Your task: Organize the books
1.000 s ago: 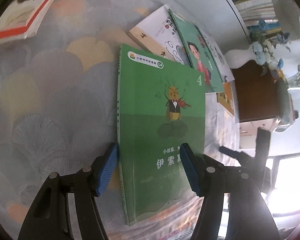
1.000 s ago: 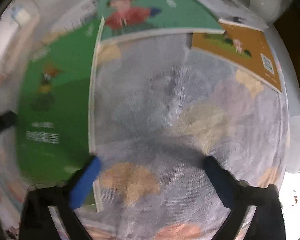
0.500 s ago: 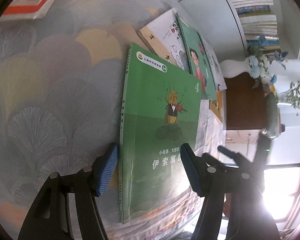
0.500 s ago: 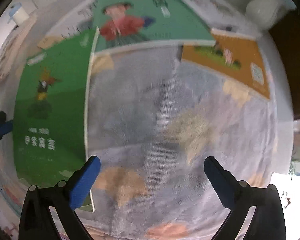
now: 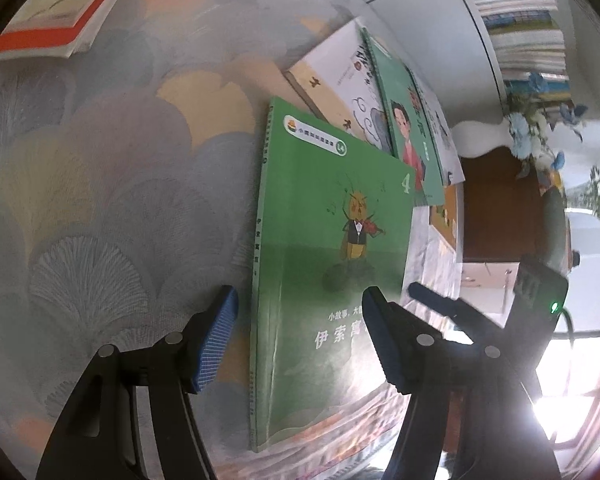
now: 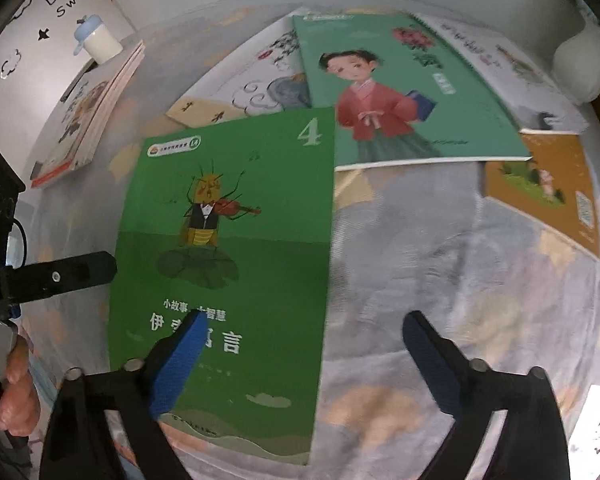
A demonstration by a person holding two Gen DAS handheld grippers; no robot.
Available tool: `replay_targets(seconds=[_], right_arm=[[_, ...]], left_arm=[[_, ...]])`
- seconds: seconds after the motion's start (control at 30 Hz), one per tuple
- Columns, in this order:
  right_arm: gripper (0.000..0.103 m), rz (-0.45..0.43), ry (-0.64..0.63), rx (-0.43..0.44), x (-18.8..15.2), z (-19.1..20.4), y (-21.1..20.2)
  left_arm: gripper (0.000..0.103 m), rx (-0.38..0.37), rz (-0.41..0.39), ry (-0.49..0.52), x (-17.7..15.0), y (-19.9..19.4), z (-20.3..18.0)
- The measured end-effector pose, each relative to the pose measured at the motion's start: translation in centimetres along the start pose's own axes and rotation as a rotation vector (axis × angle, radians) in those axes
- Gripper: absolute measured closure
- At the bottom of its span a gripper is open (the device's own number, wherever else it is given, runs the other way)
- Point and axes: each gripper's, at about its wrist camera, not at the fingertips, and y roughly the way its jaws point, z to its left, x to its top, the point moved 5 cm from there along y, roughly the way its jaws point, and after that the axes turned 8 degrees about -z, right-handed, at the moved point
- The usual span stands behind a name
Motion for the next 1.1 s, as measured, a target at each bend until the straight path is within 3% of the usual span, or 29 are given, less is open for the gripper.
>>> replay_targets(seconds=[0.07,0.13,0.23,0.33,0.43,0.5,0.6,0.63,0.7,0.83,1.03,1.1], right_arm=[[0.025,-0.003,0.001,-0.001,-0.3,0.6,0.0],[0.031,-0.001,-0.006,0.006,-0.4,1.1,0.5],[0.031,-0.006,-0.013,0.014,-0.7,1.6,1.2],[0.029,-0.019,0.015,0.064,-1.4,1.3,0.4],[0.029,-0.031,0.049,0.089,-1.5,0.3,0.2],[0.03,-0.04,0.1,0.145,-1.4,-0.4,0.1],[0.031,-0.049,0.159,0.2,-1.3,-1.1,0.2],[0.031,-0.053,0.178,0.214,-1.2,-1.3,0.2],[0.031,-0.059,0.202,0.232,-1.1,-1.2,0.4],[0.032,-0.061,0.211,0.241,-0.9,-1.0,0.2],[0.039,-0.059,0.26,0.242,-1.9,-4.0,-1.7],[0.041,-0.057,0.264,0.23,-2.0,-4.6,-1.9]], left_arm=[[0.044,0.019,0.008,0.012,0.0,0.1,-0.2],[0.061,0.072,-0.004,0.062,-0.1,0.1,-0.6],[0.073,0.083,-0.009,0.141,-0.4,0.2,-1.3],[0.074,-0.039,-0.024,0.145,-0.5,-0.8,-2.3],[0.074,-0.212,-0.053,0.14,-0.4,-2.6,-3.7],[0.074,-0.255,-0.049,0.131,-0.2,-2.6,-4.0],[0.076,-0.22,-0.037,0.126,-0.3,-1.1,-3.8],[0.084,-0.194,-0.031,0.13,-0.4,-0.5,-3.6],[0.09,-0.171,-0.019,0.12,-0.7,0.7,-3.4],[0.096,-0.116,-0.044,0.124,-0.8,1.4,-3.8],[0.097,-0.087,-0.101,0.068,0.8,0.4,-3.3],[0.097,-0.141,-0.085,0.028,1.2,0.4,-3.2]])
